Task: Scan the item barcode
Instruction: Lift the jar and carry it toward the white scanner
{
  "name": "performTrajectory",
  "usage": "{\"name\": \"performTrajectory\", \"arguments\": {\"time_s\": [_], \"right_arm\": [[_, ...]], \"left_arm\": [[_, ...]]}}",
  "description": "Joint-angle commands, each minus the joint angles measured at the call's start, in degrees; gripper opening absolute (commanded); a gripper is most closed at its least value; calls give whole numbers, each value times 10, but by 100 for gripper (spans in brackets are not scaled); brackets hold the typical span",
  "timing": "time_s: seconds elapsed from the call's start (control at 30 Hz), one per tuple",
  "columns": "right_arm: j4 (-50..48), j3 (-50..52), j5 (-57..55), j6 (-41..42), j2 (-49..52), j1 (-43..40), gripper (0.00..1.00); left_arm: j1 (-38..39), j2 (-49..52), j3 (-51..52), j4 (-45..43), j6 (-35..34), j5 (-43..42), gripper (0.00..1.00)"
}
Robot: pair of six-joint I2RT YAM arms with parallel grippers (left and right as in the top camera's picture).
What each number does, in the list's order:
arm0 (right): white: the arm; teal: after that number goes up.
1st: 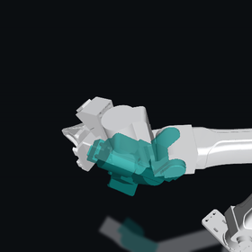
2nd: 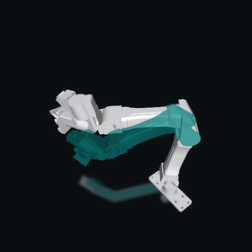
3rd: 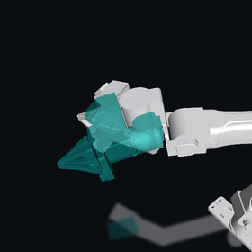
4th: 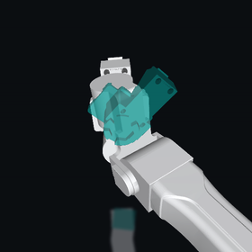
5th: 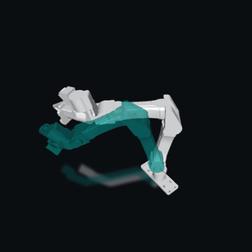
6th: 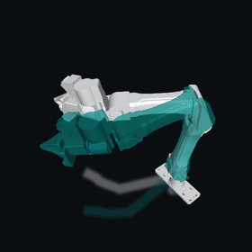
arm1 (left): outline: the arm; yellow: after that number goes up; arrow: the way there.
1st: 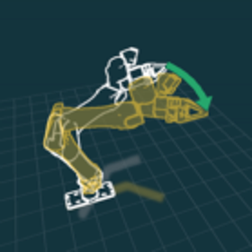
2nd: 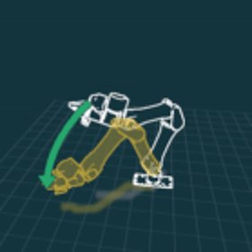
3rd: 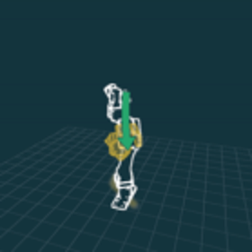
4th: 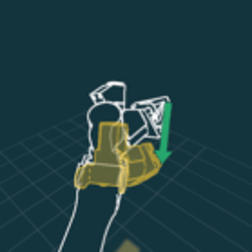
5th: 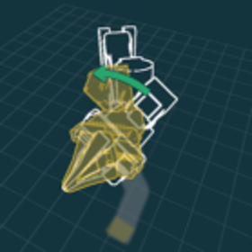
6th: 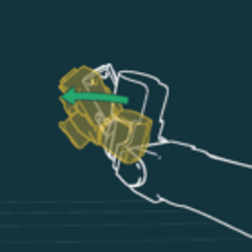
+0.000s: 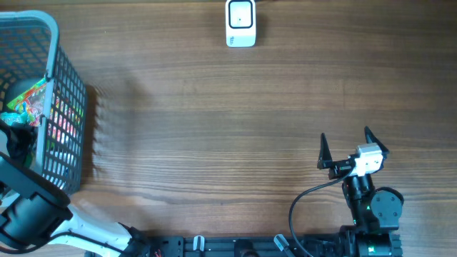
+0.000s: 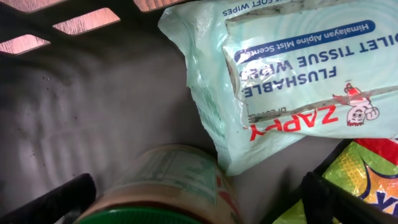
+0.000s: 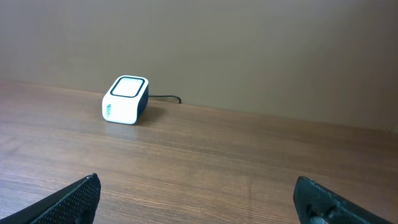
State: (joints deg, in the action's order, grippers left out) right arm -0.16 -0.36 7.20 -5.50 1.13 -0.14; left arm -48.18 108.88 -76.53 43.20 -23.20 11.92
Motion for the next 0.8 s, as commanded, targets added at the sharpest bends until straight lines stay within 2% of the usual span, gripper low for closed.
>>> {"name": "performTrajectory", "arguments": {"time_s": [0.0,0.07,0.2,0.53,0.67,0.77], "right_arm": [[-2,1,-8,-5,-2,2,100],[-2,1,-8,-5,-2,2,100],[-2,1,-8,-5,-2,2,100],[-2,1,-8,-5,-2,2,100],[-2,1,-8,-5,-2,2,100],[-2,1,-8,-5,-2,2,100]], "left_arm": [[-5,12,5,0,1,-6,86],[-5,12,5,3,1,-6,73],[-5,12,5,5,1,-5,64],[-5,-29,-34,16,1,-10,60],[-5,-90,-73,20,0,-76,60],[-5,-147,-87,11,-33,-145,61]]}}
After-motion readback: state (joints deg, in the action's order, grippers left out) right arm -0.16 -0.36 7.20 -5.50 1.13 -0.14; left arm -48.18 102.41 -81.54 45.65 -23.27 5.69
